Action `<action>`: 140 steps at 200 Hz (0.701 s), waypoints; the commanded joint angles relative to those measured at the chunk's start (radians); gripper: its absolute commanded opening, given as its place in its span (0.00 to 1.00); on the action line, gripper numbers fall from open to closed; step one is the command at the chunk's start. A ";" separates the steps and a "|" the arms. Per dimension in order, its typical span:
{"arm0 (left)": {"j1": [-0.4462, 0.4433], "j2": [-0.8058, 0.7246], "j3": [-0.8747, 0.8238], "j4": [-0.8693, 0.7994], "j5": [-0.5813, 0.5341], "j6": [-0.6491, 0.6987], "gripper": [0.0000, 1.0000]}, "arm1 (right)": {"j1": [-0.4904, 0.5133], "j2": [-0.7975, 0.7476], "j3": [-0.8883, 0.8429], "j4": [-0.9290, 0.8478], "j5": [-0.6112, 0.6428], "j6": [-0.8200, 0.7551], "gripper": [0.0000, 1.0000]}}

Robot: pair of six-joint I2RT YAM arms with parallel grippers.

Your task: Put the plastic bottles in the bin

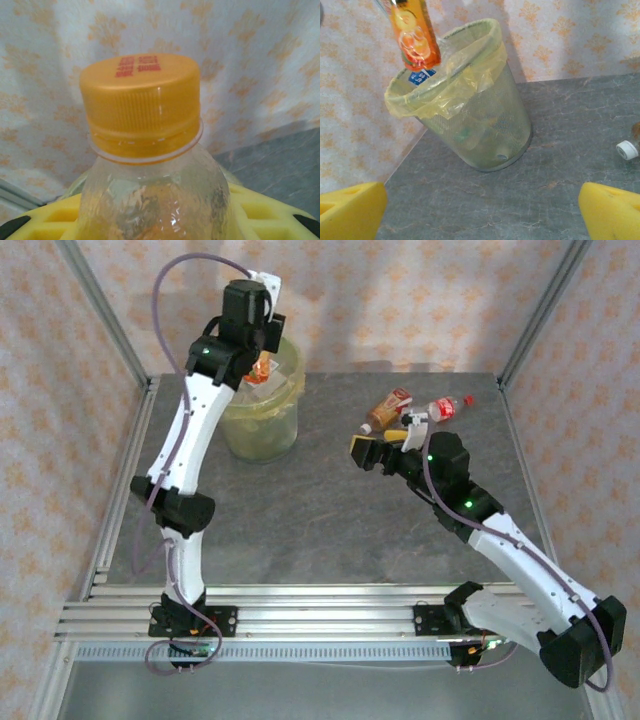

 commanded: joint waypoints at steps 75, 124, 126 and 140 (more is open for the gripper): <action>0.032 0.069 -0.034 0.012 -0.242 0.246 0.43 | -0.001 -0.008 -0.034 0.020 0.005 0.022 0.99; 0.044 0.084 -0.049 -0.027 -0.231 0.232 0.54 | -0.001 0.002 -0.036 0.027 0.015 0.027 0.99; 0.044 0.084 -0.050 -0.027 -0.233 0.229 0.54 | -0.001 0.002 -0.036 0.027 0.015 0.028 0.99; 0.044 0.090 -0.054 -0.034 -0.230 0.207 0.54 | -0.001 0.006 -0.038 0.031 0.016 0.030 0.99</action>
